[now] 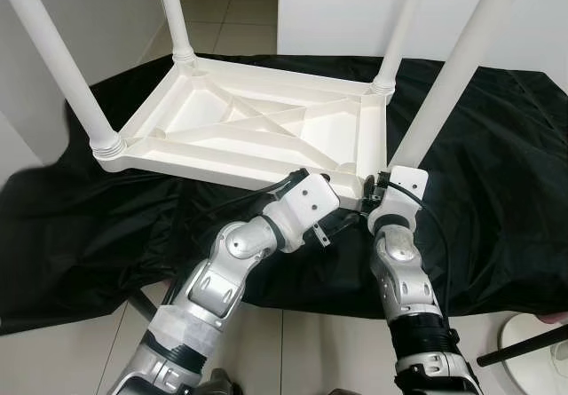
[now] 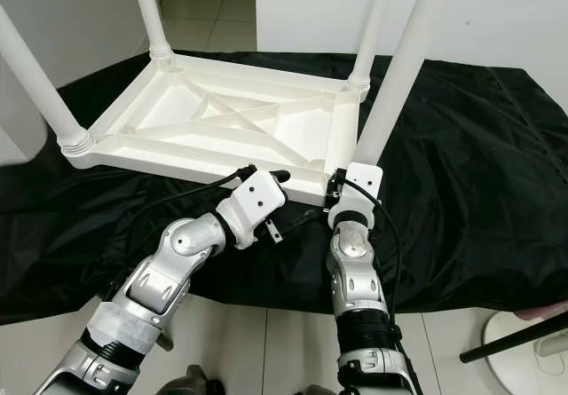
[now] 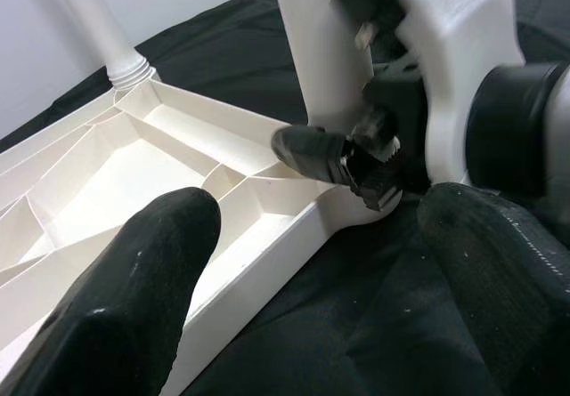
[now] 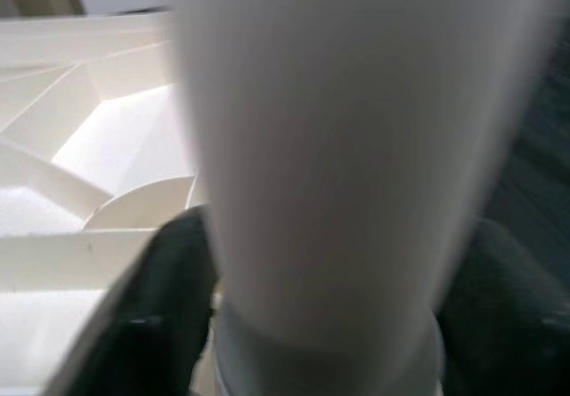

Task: Building children table

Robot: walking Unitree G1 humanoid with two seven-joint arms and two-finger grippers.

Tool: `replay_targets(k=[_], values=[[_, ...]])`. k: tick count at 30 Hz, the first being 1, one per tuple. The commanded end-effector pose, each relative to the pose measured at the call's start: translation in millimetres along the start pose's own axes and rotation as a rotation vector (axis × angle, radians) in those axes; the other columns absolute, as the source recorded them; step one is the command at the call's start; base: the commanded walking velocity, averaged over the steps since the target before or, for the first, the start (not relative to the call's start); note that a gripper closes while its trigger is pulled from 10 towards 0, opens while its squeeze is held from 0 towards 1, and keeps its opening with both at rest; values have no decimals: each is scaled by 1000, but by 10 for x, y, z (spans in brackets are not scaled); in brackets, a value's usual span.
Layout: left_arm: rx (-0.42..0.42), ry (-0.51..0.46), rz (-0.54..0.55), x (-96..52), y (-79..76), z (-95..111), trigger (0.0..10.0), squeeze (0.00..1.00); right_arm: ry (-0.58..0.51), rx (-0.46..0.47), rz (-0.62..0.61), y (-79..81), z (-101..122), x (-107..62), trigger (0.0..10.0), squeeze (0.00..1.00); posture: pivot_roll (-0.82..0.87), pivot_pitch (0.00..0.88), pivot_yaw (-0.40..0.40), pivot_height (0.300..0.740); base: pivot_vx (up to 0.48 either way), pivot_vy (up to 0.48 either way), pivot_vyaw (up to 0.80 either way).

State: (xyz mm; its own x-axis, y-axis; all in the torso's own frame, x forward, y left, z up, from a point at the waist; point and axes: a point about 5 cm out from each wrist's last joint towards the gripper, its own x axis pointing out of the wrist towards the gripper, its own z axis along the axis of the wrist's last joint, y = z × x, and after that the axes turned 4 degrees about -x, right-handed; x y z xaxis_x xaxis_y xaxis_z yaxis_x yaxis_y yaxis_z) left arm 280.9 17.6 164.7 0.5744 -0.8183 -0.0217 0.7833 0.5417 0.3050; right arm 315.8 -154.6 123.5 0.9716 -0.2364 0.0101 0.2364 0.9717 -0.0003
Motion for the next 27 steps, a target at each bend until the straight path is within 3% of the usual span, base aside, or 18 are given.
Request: replay_targets(k=[1, 6, 13, 14, 15, 16, 20, 27], values=[[7, 12, 47, -15, 11, -25, 10000, 0, 12, 29, 3, 4, -9, -30, 10000, 1000, -17, 0, 7, 740, 0, 0, 0], [6, 12, 51, -17, 15, -27, 10000, 0, -9, 33, 32, 1, 26, -54, 10000, 1000, -14, 0, 4, 740, 0, 0, 0], [7, 12, 54, -15, 16, -25, 10000, 0, -27, -20, 166, -149, 22, -39, 10000, 1000, -15, 0, 4, 740, 0, 0, 0], [7, 12, 54, -15, 18, -24, 10000, 0, -32, -40, 198, -200, 23, -27, 10000, 780, -15, 0, 4, 740, 0, 0, 0], [7, 12, 54, -15, 18, -24, 10000, 0, -32, -40, 198, -200, 23, -27, 10000, 780, -15, 0, 4, 740, 0, 0, 0], [9, 12, 53, -12, 27, -23, 10000, 0, -50, -81, 271, -306, 53, 26, 10000, 0, -21, 0, 11, 740, 0, 0, 0], [16, 16, 50, -11, 32, -29, 10000, 0, -79, -141, 395, -374, 107, 98, 10000, 0, -26, 0, 20, 740, 0, 0, 0], [24, 16, 42, 8, 22, -20, 10000, 0, -64, -230, 621, -323, 129, 198, 10000, 0, -29, 0, 26, 740, 0, 0, 0]])
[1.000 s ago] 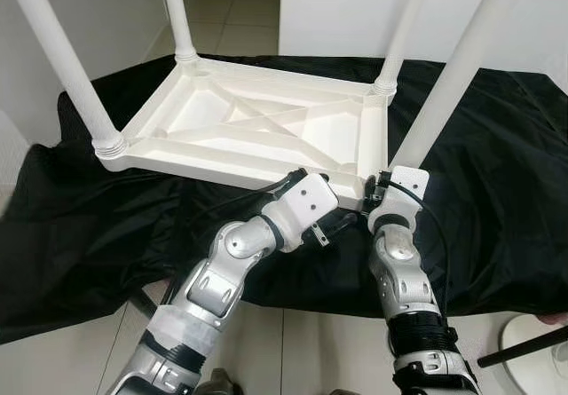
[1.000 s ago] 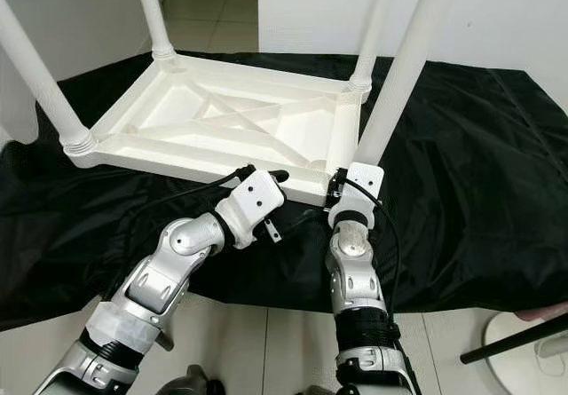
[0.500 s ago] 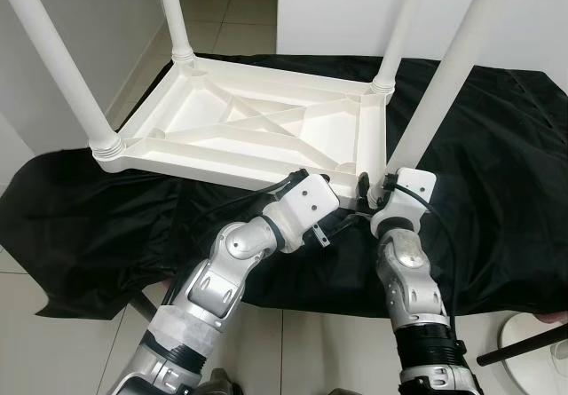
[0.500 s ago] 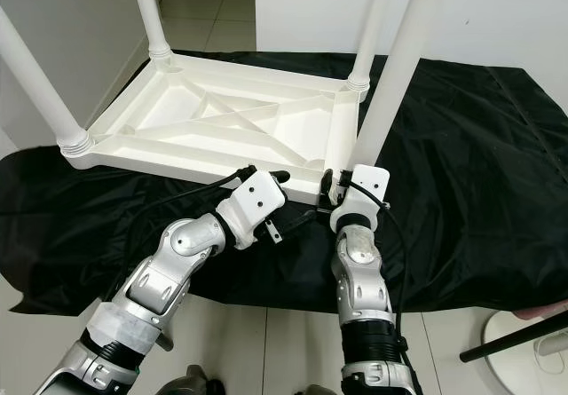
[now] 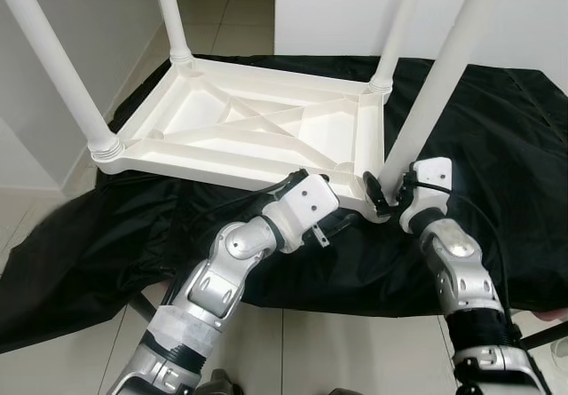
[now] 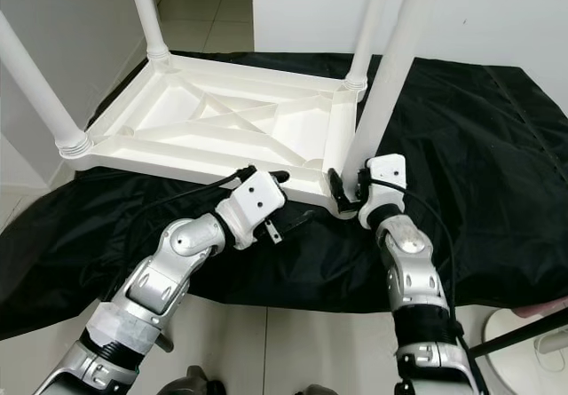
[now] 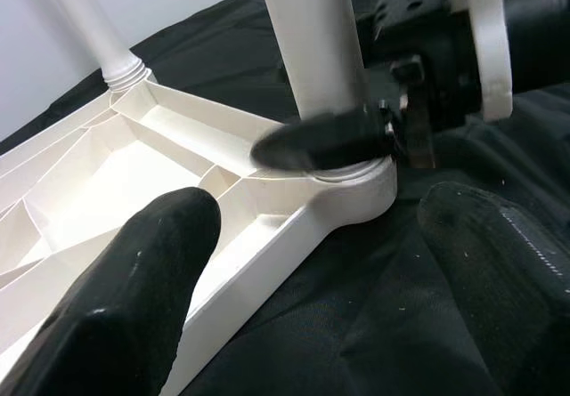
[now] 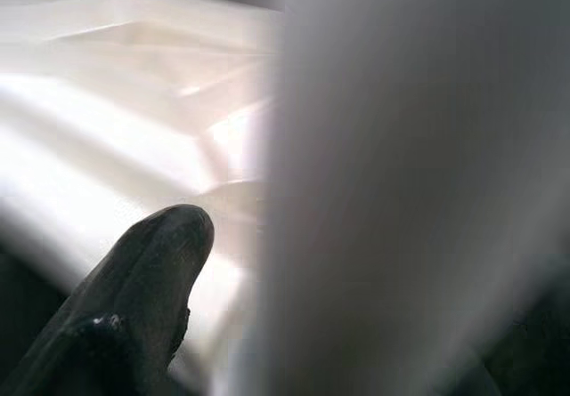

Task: Building children table

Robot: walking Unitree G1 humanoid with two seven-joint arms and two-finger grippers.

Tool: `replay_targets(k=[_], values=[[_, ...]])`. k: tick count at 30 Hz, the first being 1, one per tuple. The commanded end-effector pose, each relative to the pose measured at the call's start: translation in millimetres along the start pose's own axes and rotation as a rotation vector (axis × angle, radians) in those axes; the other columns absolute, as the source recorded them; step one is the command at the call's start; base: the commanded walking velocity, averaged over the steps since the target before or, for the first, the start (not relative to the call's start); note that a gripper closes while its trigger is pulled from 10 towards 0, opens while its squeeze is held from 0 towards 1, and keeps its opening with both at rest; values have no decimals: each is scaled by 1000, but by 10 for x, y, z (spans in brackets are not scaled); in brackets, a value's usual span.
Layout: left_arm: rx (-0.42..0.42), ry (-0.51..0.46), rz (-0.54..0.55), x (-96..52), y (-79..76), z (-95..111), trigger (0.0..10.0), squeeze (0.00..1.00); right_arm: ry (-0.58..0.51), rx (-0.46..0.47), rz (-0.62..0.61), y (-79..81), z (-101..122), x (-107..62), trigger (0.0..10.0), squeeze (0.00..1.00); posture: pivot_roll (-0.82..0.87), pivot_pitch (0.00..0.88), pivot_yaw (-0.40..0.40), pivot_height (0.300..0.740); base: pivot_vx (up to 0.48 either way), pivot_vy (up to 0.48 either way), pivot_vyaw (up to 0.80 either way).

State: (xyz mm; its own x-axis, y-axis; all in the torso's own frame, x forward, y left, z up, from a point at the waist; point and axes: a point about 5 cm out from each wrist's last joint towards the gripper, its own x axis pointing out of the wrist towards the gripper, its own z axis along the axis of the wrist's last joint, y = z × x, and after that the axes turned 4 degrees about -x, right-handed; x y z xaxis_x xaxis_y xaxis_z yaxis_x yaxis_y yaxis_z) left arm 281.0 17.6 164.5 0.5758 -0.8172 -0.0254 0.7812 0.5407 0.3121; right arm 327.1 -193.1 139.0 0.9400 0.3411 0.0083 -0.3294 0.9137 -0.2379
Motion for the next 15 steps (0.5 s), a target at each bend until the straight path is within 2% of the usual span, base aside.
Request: replay_targets(k=[1, 4, 5, 6, 15], values=[[17, 11, 40, 11, 22, -12, 10000, 0, 7, 1, 69, 22, -19, 32, 10000, 0, -29, 0, 26, 740, 0, 0, 0], [18, 10, 40, 14, 27, -9, 10000, 0, 19, -8, 111, 18, -29, 49, 10000, 0, -29, 0, 27, 740, 0, 0, 0], [19, 10, 42, 17, 36, -8, 10000, 0, 38, -8, 151, 12, -56, 65, 6000, 0, -29, 0, 29, 740, 0, 0, 0], [21, 9, 45, 19, 42, -5, 10000, 0, 58, -15, 180, -6, -88, 72, 0, 0, -25, 0, 26, 740, 0, 0, 0], [26, 11, 57, 11, 68, -4, 10000, 0, 98, -27, 212, -115, -192, 36, 0, 0, -15, 0, 24, 740, 0, 0, 0]])
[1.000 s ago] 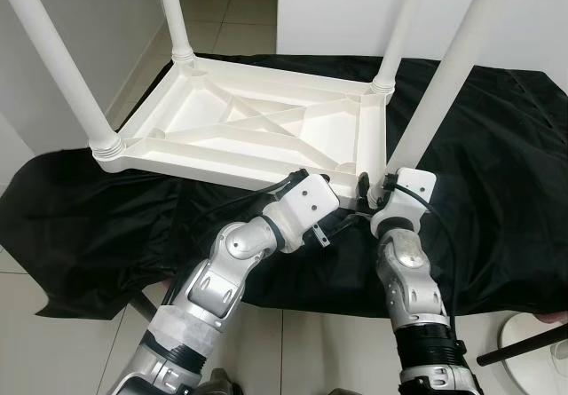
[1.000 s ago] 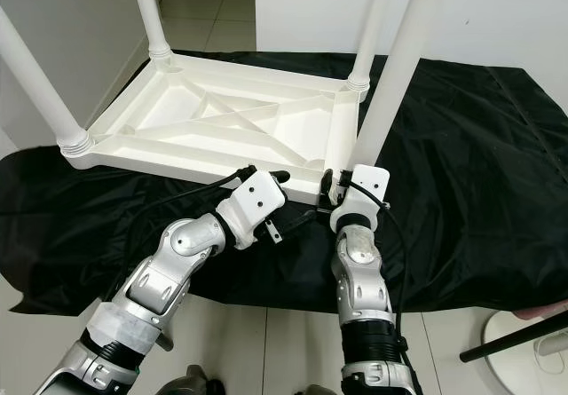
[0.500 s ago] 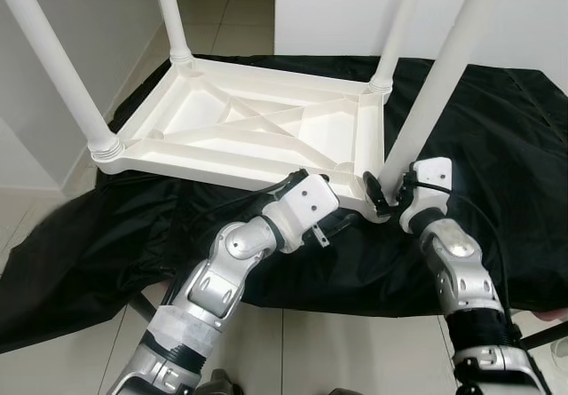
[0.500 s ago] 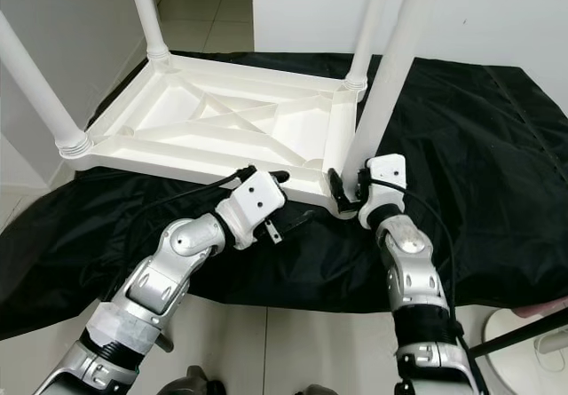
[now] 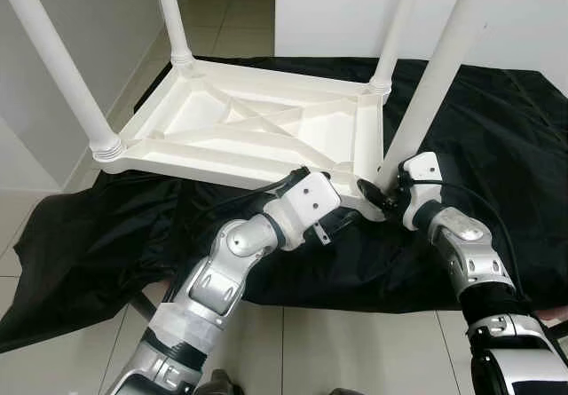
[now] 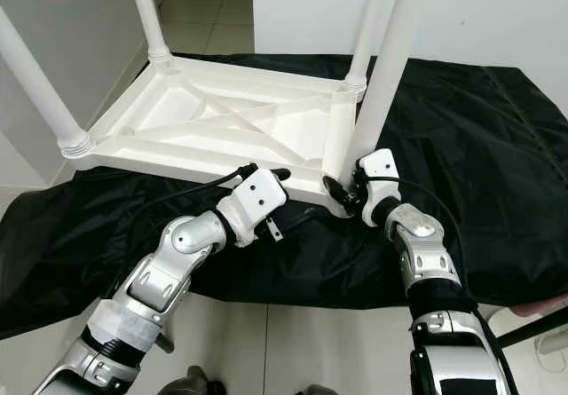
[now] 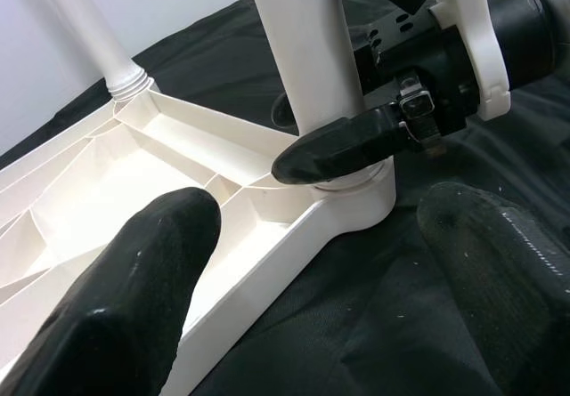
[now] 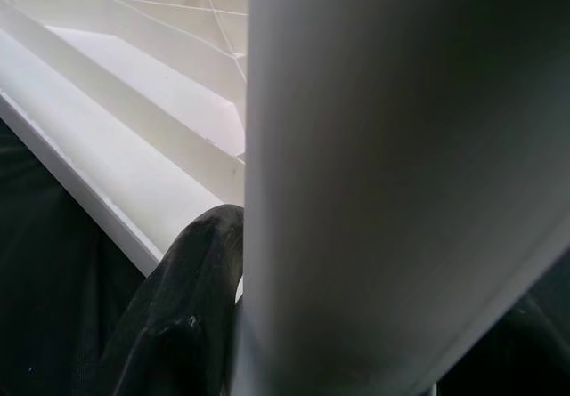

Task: Building children table

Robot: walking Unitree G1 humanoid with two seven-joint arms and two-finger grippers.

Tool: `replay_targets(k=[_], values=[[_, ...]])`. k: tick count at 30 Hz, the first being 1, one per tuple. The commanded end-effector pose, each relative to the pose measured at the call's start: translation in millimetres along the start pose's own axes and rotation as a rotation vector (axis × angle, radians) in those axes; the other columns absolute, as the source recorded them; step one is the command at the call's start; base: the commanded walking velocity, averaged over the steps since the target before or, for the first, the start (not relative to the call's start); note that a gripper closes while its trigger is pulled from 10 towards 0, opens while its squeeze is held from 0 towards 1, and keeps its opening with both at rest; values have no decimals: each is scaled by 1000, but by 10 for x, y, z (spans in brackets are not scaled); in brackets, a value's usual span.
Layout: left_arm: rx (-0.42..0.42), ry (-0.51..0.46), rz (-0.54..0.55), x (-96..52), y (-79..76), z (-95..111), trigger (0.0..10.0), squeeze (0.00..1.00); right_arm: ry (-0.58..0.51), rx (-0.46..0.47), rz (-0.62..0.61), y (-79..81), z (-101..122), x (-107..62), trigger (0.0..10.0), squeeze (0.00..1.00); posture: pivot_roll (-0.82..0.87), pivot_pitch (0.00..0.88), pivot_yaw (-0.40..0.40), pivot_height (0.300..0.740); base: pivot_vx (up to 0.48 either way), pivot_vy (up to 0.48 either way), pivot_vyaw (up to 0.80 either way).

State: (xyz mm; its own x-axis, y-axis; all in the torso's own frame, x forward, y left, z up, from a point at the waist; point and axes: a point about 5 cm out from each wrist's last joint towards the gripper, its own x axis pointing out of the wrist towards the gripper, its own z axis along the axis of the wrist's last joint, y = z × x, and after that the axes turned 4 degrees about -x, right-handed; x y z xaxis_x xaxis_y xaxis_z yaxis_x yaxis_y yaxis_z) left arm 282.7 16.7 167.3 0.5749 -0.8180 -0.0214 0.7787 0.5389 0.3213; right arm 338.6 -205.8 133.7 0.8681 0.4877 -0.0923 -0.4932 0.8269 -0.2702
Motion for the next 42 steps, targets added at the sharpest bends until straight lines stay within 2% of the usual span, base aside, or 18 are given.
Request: replay_targets(k=[1, 6, 7, 8, 9, 14, 15, 17, 24, 29, 32, 33, 35, 36, 37, 40, 42], values=[[16, 15, 57, -5, 50, -28, 10000, 0, 40, 17, 29, 35, -102, -17, 0, 0, -15, 0, 24, 740, 0, 0, 0], [14, 16, 55, -9, 36, -29, 10000, 0, 38, 49, 29, 20, -165, -82, 0, 0, -20, 0, 27, 740, 0, 0, 0], [14, 15, 53, -9, 34, -28, 10000, 0, 39, 56, 29, 27, -172, -86, 3882, 0, -20, 0, 28, 740, 0, 0, 0], [14, 15, 51, -9, 33, -27, 10000, 0, 40, 60, 29, 31, -176, -88, 3882, 0, -20, 0, 28, 740, 0, 0, 0], [16, 15, 50, -7, 36, -28, 10000, 0, 34, 74, 6, 28, -175, -92, 10000, 0, -20, 0, 29, 740, 0, 0, 0], [17, 15, 51, -7, 49, -26, 10000, 0, 55, 115, -147, -34, -213, -88, 10000, 0, -18, 0, 29, 740, 0, 0, 0], [17, 15, 51, -7, 49, -26, 10000, 0, 55, 115, -147, -34, -213, -88, 10000, 0, -18, 0, 29, 740, 0, 0, 0], [16, 15, 50, -7, 44, -26, 10000, 0, 64, 98, -192, -19, -222, -87, 10000, 0, -18, 0, 30, 740, 0, 0, 0], [9, 18, 44, -2, 15, -34, 10000, 0, 71, 129, -299, 101, -192, -63, 10000, 0, -21, 0, 27, 740, 0, 0, 0], [-3, 15, 42, 5, 17, -32, 10000, 0, 78, 209, -535, 211, -136, -61, 10000, 0, -22, 0, 26, 740, 0, 0, 0], [-17, 14, 35, 10, 30, -39, 10000, 0, 104, 244, -751, 273, -148, -117, 10000, 0, -24, 0, 25, 740, 0, 0, 0], [-17, 14, 35, 10, 30, -39, 10000, 0, 104, 244, -751, 273, -148, -117, 10000, 0, -24, 0, 25, 740, 0, 0, 0], [-30, 7, 37, 13, 56, -30, 10000, 0, 111, 250, -858, 345, -139, -142, 10000, 0, -26, 0, 27, 740, 0, 0, 0], [-30, 7, 37, 13, 56, -30, 10000, 0, 111, 250, -858, 345, -139, -142, 10000, 0, -26, 0, 27, 740, 0, 0, 0], [-43, -2, 44, 16, 85, -14, 10000, 0, 109, 266, -915, 435, -114, -139, 10000, 0, -26, 0, 30, 740, 0, 0, 0], [-46, -8, 51, 18, 114, -1, 10000, 0, 88, 287, -884, 542, -57, -86, 10000, 0, -26, 0, 30, 740, 0, 0, 0], [-49, -10, 55, 20, 121, 2, 10000, 0, 64, 278, -869, 538, -20, -83, 10000, 0, -30, 0, 34, 740, 0, 0, 0]])
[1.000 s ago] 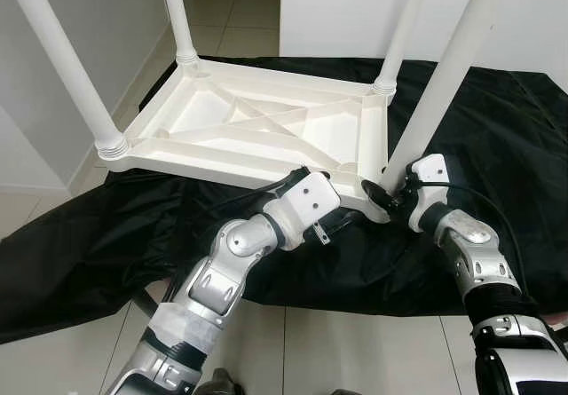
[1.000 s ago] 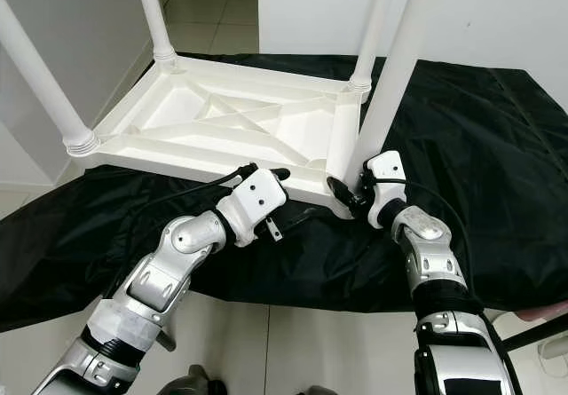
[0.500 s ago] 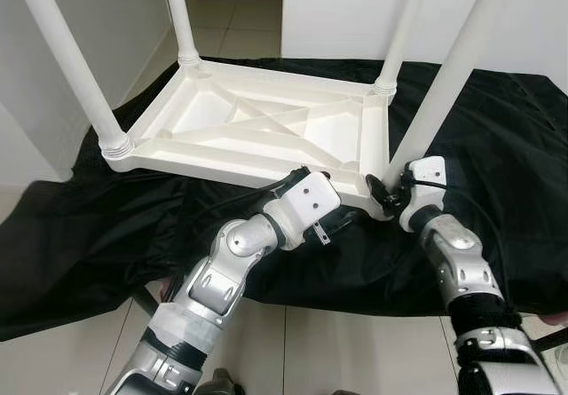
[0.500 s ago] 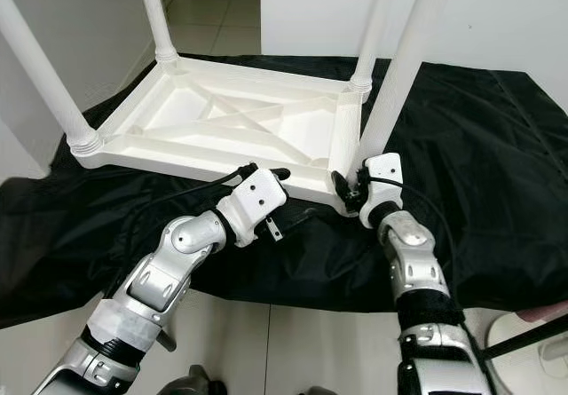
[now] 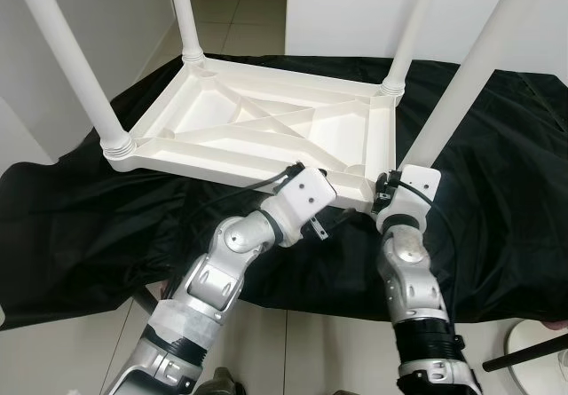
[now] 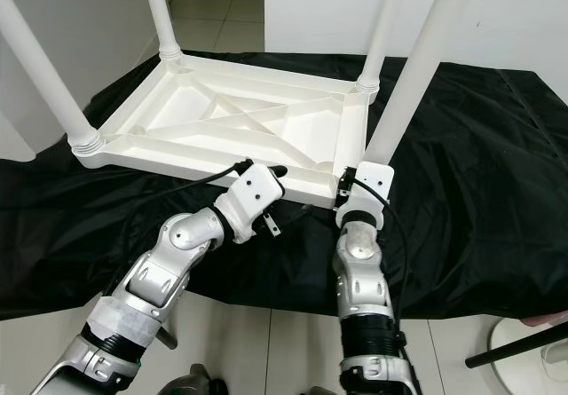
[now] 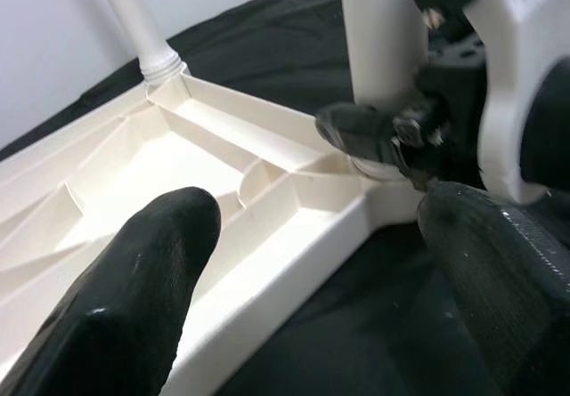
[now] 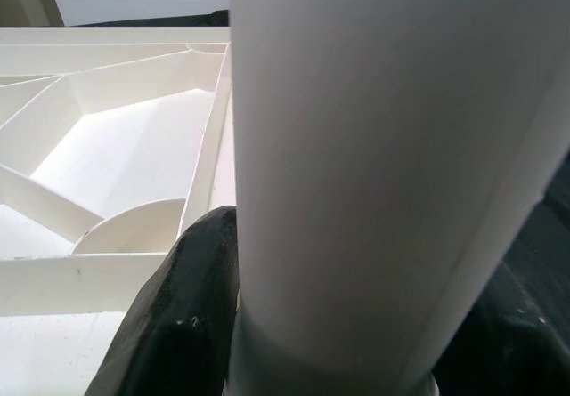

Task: Building children table

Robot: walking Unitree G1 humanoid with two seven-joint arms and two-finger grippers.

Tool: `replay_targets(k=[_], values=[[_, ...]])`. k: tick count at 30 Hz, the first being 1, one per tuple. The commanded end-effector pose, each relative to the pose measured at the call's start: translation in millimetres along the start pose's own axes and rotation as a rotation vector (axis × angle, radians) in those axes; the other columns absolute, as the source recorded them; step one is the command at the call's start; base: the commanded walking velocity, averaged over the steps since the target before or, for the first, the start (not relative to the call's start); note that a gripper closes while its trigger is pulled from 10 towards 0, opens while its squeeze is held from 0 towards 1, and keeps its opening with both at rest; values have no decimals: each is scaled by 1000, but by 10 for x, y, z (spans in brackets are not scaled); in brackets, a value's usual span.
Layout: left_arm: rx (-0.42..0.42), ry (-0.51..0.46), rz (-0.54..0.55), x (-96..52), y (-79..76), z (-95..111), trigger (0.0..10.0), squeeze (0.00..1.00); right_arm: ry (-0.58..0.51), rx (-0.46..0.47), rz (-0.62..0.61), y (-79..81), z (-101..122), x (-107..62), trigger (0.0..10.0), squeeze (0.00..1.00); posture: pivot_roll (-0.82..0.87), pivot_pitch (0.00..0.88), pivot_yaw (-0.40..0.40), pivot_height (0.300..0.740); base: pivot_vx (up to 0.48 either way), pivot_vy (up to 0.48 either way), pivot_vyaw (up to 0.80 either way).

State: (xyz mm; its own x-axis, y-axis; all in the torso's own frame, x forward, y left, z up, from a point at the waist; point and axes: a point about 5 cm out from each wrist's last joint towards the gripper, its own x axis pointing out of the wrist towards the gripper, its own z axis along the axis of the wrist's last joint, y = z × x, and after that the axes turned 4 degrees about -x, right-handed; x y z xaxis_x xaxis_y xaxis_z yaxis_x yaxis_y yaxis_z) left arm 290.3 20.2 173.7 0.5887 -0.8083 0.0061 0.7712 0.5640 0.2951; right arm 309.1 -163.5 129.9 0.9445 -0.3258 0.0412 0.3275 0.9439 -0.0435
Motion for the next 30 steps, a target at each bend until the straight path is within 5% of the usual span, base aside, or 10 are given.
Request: replay_targets(k=[1, 5, 6, 13, 21, 22, 23, 24, 30], values=[[-20, 8, 33, 6, 25, -25, 10000, 0, 27, 17, -7, -54, -59, -25, 10000, 0, -33, 0, 38, 740, 0, 0, 0], [-18, 7, 33, 6, 25, -22, 10000, 0, 20, 18, -12, -61, -41, -26, 10000, 0, -33, 0, 38, 740, 0, 0, 0], [-26, 1, 37, 12, 37, -11, 10000, 0, 0, 44, 9, -63, -16, -36, 10000, 1000, -36, 0, 39, 740, 0, 0, 0], [-52, -17, 41, 23, 62, 20, 10000, 0, -46, 74, 57, -92, 39, -64, 10000, 1000, -38, 0, 40, 740, 0, 0, 0], [-76, -24, 17, 6, 52, 36, 10000, 0, -76, 80, 247, -180, 65, -71, 10000, 1000, -31, 0, 38, 740, 0, 0, 0], [-82, -25, 12, -2, 51, 38, 10000, 0, -87, 68, 301, -229, 74, -55, 10000, 259, -31, 0, 38, 740, 0, 0, 0], [-82, -25, 12, -2, 51, 38, 10000, 0, -87, 68, 301, -229, 74, -55, 10000, 259, -31, 0, 38, 740, 0, 0, 0], [-95, -23, 3, -15, 40, 32, 10000, 0, -108, 34, 436, -325, 97, -16, 10000, 0, -35, 0, 40, 740, 0, 0, 0], [-95, -18, -11, -18, 14, 17, 10000, 0, -101, -65, 659, -424, 108, 88, 10000, 0, -38, 0, 47, 740, 0, 0, 0]])
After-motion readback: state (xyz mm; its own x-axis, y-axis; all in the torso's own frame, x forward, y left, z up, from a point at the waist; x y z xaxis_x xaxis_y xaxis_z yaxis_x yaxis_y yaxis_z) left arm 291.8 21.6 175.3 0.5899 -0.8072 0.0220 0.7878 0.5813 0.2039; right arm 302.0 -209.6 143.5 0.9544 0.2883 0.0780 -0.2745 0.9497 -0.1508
